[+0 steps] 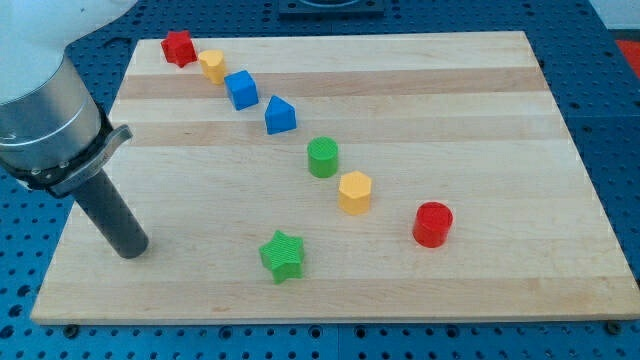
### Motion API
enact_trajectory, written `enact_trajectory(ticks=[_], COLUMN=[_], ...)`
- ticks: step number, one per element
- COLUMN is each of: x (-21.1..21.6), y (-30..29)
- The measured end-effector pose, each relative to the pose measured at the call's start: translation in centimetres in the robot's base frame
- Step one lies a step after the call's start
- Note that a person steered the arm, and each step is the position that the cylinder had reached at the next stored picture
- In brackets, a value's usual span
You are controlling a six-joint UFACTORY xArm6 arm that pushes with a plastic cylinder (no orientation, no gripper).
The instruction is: Slide the green star to bottom center
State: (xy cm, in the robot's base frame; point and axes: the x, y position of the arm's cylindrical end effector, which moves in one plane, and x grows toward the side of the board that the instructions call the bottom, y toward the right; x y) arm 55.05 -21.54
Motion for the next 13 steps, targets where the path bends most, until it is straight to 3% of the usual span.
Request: enact_trajectory(ticks=[7, 13], x=[0.2, 1.2], y=[9.7, 9.9])
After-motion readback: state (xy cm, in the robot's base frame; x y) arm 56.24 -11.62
